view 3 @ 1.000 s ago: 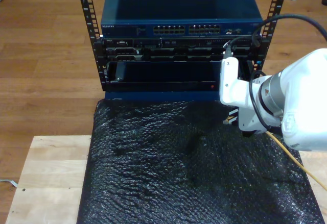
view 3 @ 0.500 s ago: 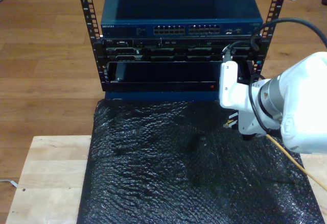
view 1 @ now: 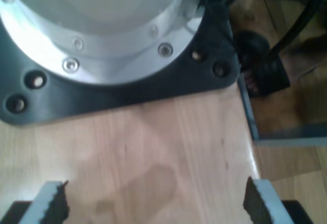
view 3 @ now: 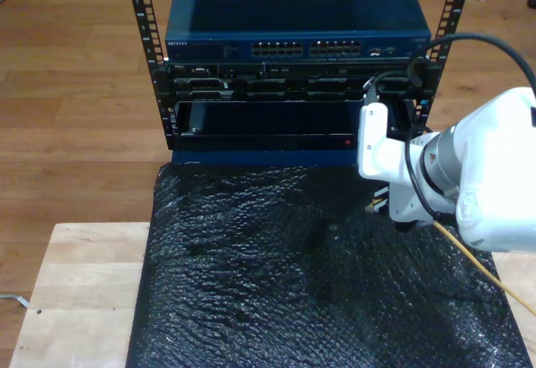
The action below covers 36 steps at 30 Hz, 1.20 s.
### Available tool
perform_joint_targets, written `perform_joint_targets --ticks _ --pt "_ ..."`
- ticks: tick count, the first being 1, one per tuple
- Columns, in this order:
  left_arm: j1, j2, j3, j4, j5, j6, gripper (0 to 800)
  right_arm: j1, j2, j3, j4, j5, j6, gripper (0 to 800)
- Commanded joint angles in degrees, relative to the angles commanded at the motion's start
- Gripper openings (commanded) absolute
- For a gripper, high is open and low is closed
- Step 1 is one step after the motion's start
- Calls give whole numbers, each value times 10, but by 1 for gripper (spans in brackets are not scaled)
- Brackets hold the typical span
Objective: Grab the cable and plug it in
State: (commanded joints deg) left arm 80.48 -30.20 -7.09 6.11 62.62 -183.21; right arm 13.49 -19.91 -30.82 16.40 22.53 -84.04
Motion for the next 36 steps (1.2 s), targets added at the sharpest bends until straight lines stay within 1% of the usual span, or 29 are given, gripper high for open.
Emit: perform_joint_targets --ticks 6,11,14,19,27,32,36 --pt "0 2 15 0 -20 -2 800 1 0 2 -12 -33 3 0" --pt "0 4 13 0 -18 -2 800 4 -4 27 -12 -103 1 0" --pt "0 11 11 0 -15 -1 800 4 -9 42 -13 -135 0 0" --pt "0 11 11 0 -15 -1 800 5 -18 59 -28 -174 1 0" --pt "0 11 11 0 -15 -1 800 8 -18 102 -31 -298 -3 0" --pt "0 11 11 0 -15 -1 800 8 -18 121 -34 -347 -4 0" --pt "0 11 11 0 -15 -1 800 9 -13 155 -42 -404 -4 0"
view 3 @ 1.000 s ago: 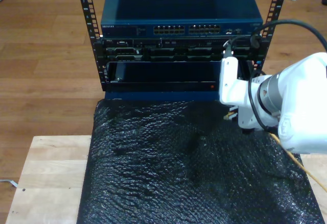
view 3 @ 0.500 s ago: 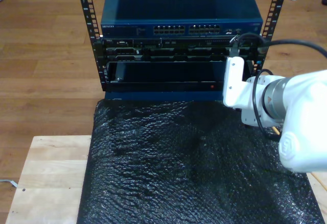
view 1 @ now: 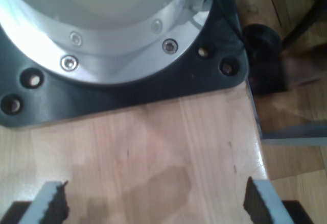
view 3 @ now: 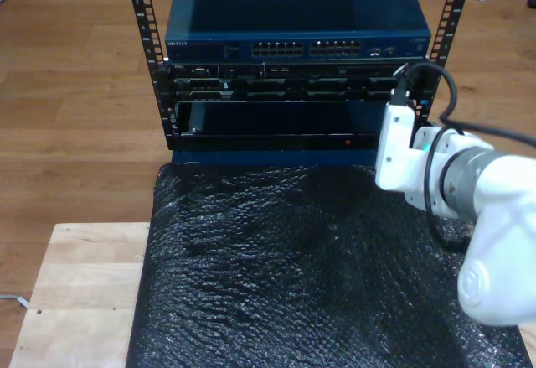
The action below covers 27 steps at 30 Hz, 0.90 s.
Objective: Grab the cable and plug it in
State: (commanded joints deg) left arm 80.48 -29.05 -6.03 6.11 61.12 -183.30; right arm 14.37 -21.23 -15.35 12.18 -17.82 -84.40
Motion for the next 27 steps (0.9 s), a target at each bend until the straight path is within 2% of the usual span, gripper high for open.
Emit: perform_joint_targets --ticks 2,6,14,19,27 --pt "0 0 0 0 0 0 800 1 10 19 0 -37 0 0" --pt "0 0 0 0 0 0 800 7 70 22 0 -127 -3 0" --pt "0 -1 0 0 0 0 800 31 97 26 4 -248 -4 0" --pt "0 0 0 0 0 0 800 31 118 13 4 -294 -23 0" --pt "0 0 0 0 0 0 800 61 167 -27 4 -296 -40 0"
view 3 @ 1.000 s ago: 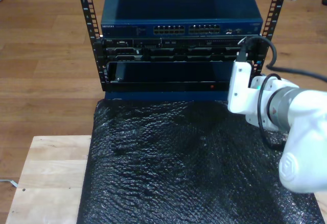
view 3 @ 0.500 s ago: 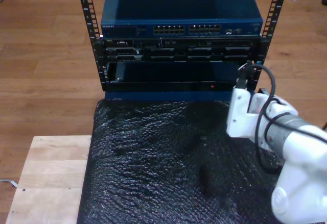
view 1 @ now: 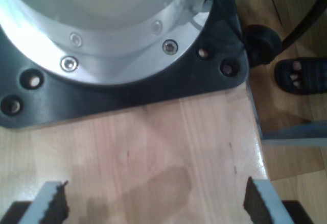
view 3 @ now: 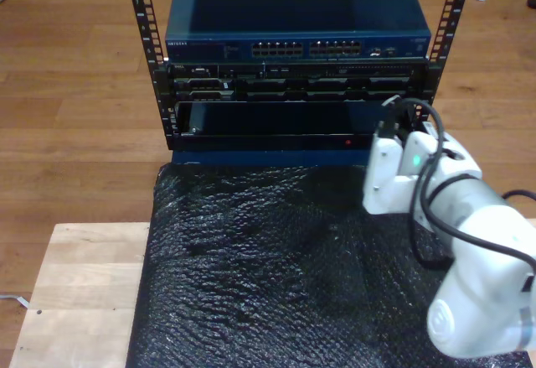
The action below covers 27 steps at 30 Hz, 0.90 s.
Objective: Grab the cable and plug it in
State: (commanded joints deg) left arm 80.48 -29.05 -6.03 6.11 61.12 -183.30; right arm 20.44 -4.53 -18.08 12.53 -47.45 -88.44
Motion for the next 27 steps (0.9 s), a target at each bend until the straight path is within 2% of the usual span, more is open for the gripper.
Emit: perform_joint_targets --ticks 11,27 --pt "0 0 0 0 0 0 800 14 25 -52 1 -11 -28 0" --pt "0 0 0 0 0 0 800 46 33 -56 3 -4 -48 0"
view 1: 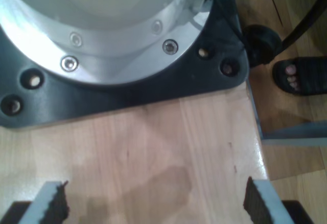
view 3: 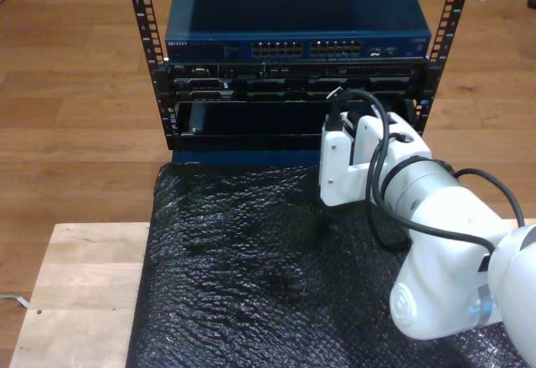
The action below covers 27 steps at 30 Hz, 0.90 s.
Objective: Grab the cable and plug it in
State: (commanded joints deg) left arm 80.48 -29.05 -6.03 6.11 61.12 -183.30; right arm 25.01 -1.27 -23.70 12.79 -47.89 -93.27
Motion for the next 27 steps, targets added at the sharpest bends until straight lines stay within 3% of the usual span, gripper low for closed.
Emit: perform_joint_targets --ticks 15,27 --pt "0 0 0 0 0 0 800 4 4 4 -2 -3 -5 0" --pt "0 0 0 0 0 0 800 2 78 -61 -2 -41 -4 0"
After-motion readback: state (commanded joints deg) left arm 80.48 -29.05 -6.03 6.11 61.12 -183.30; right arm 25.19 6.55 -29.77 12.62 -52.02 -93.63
